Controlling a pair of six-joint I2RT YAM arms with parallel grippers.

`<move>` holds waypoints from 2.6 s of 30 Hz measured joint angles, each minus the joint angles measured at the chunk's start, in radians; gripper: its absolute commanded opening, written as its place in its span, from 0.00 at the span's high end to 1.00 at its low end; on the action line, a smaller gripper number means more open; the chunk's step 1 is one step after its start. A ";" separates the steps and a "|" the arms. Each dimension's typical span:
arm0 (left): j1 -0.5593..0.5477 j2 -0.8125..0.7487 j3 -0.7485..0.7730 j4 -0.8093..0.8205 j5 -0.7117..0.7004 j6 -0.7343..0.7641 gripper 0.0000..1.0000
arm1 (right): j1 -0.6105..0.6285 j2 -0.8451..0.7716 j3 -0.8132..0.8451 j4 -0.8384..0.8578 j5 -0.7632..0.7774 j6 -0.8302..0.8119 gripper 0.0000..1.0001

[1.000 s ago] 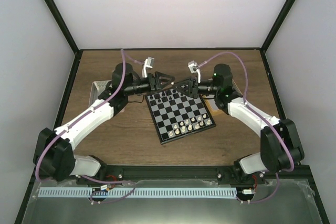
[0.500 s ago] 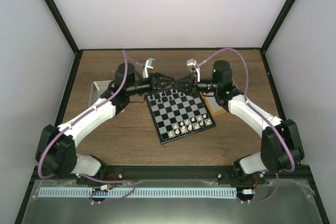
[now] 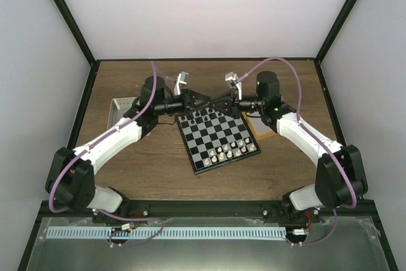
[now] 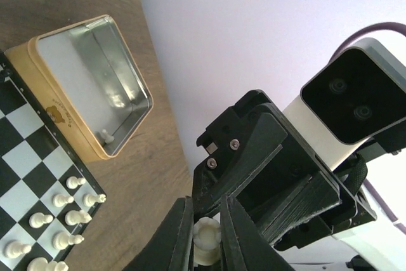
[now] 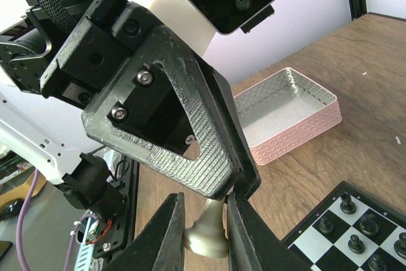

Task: Set up the chess pieces on the board
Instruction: Place the chess piece on the chessboard.

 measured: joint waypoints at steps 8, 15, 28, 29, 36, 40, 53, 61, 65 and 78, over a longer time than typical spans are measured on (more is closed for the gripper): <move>-0.008 0.002 -0.005 -0.039 -0.003 0.038 0.96 | 0.007 -0.001 0.002 -0.039 0.028 -0.024 0.36; -0.018 -0.026 -0.007 -0.212 -0.195 0.215 0.96 | 0.008 -0.058 -0.015 -0.037 0.138 0.057 0.29; -0.225 -0.136 -0.066 -0.399 -0.742 0.518 0.96 | 0.008 -0.206 -0.097 -0.297 0.777 0.369 0.28; -0.249 -0.141 -0.077 -0.403 -0.777 0.528 0.96 | 0.008 -0.233 -0.105 -0.329 0.824 0.386 0.28; -0.369 -0.183 -0.124 -0.420 -0.994 0.570 0.96 | 0.008 -0.415 -0.186 -0.446 1.043 0.468 0.28; -0.420 -0.217 -0.134 -0.419 -1.084 0.594 0.96 | 0.008 -0.497 -0.220 -0.472 1.105 0.481 0.27; -0.533 -0.150 -0.271 -0.380 -1.125 0.589 0.96 | 0.008 -0.492 -0.317 -0.432 1.079 0.488 0.27; -0.565 -0.109 -0.319 -0.346 -1.129 0.556 0.96 | 0.008 -0.486 -0.341 -0.391 1.052 0.491 0.27; -0.619 -0.096 -0.362 -0.328 -1.147 0.508 0.96 | 0.008 -0.482 -0.350 -0.386 1.049 0.490 0.27; -0.666 -0.020 -0.435 -0.217 -1.154 0.439 0.95 | 0.008 -0.450 -0.351 -0.372 1.048 0.490 0.27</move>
